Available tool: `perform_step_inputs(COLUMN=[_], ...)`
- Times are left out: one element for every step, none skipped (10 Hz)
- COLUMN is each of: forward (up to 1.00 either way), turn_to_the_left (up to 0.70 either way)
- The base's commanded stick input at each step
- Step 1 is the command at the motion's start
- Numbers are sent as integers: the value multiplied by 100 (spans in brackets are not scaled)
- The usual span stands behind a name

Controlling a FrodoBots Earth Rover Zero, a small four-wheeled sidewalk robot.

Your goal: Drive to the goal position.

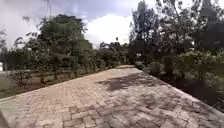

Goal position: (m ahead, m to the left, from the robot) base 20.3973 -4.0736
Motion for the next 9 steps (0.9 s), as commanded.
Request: perform_step_inputs(forward=[70,70,70,70,70,70,70,70,70], turn_to_the_left=[0,0,0,0,0,0,0,0,-35])
